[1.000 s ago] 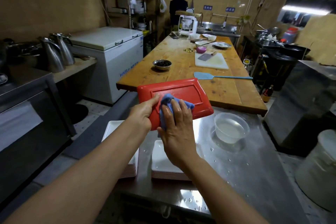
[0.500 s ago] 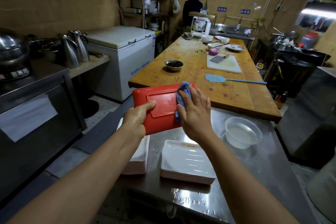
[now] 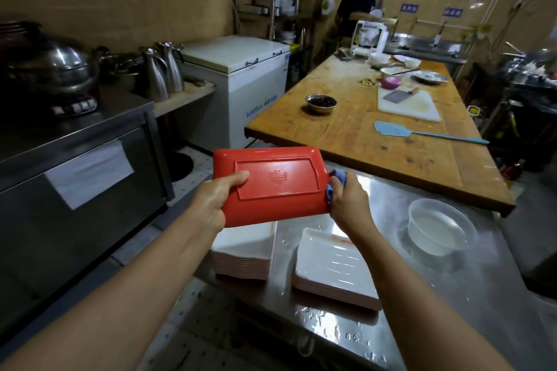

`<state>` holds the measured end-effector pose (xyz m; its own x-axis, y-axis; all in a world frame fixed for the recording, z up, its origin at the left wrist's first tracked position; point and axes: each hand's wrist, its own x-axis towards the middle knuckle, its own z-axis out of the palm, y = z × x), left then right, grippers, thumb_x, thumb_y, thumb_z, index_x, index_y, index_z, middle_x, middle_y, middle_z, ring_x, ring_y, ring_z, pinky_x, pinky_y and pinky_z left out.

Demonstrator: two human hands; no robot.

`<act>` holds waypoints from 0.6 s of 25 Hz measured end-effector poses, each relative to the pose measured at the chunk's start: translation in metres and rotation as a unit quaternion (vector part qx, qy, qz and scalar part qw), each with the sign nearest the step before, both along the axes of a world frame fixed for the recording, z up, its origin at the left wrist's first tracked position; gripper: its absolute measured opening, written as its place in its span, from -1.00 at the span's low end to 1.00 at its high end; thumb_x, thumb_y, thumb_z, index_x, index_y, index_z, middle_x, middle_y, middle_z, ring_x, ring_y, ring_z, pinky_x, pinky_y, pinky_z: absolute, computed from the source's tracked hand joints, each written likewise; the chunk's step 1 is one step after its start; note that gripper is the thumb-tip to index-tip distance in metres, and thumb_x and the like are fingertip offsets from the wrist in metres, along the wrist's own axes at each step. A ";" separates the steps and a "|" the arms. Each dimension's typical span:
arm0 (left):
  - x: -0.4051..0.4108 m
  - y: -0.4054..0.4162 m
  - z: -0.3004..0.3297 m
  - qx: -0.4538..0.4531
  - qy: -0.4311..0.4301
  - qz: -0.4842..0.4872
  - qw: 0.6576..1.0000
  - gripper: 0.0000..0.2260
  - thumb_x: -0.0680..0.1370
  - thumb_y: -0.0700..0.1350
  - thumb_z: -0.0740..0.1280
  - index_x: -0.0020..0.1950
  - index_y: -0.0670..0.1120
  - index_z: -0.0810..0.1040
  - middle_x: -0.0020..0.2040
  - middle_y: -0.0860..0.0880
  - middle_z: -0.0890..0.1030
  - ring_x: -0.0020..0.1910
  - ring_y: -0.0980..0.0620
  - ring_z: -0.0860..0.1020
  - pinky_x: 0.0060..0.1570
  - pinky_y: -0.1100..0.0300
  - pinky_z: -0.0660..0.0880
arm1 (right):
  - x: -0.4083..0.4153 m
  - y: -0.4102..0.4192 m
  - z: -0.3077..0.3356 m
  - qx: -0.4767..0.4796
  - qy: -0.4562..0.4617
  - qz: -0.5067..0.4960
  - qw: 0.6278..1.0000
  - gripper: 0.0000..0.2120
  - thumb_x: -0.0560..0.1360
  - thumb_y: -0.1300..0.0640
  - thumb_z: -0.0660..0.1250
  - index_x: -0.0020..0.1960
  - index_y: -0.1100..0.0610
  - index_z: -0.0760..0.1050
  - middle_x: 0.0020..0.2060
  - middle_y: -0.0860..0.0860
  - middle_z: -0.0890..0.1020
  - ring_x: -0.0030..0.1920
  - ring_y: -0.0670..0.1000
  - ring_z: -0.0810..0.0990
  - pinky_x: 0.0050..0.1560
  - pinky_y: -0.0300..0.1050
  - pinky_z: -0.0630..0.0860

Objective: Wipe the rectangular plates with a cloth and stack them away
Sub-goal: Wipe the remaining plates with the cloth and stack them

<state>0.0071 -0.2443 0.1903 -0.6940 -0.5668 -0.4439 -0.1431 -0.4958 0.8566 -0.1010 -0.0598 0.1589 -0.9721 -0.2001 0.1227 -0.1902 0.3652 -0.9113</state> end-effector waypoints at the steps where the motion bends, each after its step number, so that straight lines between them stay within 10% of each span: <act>1: 0.001 -0.005 -0.002 -0.016 0.006 0.011 1.000 -0.76 0.37 -0.17 0.49 -0.03 -0.11 0.51 -0.24 -0.14 0.65 -0.25 -0.12 0.61 -0.34 0.07 0.52 | 0.000 -0.002 -0.002 0.012 0.000 0.002 1.000 -0.89 0.59 0.16 0.11 0.07 0.10 0.38 -0.23 -0.06 0.52 -0.26 -0.09 0.52 -0.34 -0.23 0.42; 5: 0.000 -0.026 -0.014 -0.291 0.035 0.041 0.955 -0.76 0.34 -0.18 0.52 -0.04 -0.07 0.59 -0.23 -0.01 0.62 -0.20 -0.05 0.62 -0.24 0.17 0.52 | 0.004 -0.001 -0.012 0.016 -0.012 -0.019 1.000 -0.77 0.56 0.14 0.15 0.21 0.08 0.26 -0.24 0.01 0.57 -0.23 0.00 0.59 -0.27 -0.16 0.45; 9: 0.004 -0.028 -0.041 -0.681 0.004 -0.070 0.728 -0.83 0.35 -0.07 0.54 -0.14 -0.07 0.63 -0.29 0.03 0.58 -0.31 -0.01 0.54 -0.31 0.18 0.43 | 0.009 0.006 -0.023 0.029 -0.062 -0.007 0.998 -0.71 0.54 0.14 0.18 0.25 0.07 0.25 0.00 0.20 0.59 -0.04 0.17 0.61 -0.12 -0.01 0.54; 15: 0.017 -0.016 -0.080 -0.859 0.025 -0.193 0.474 -0.80 0.20 -0.34 0.53 -0.35 -0.15 0.55 -0.41 -0.07 0.50 -0.44 -0.08 0.51 -0.64 0.24 0.32 | 0.021 0.016 -0.040 0.052 -0.080 -0.008 0.995 -0.72 0.52 0.19 0.20 0.21 0.08 0.28 -0.01 0.14 0.58 -0.08 0.14 0.60 -0.08 0.06 0.55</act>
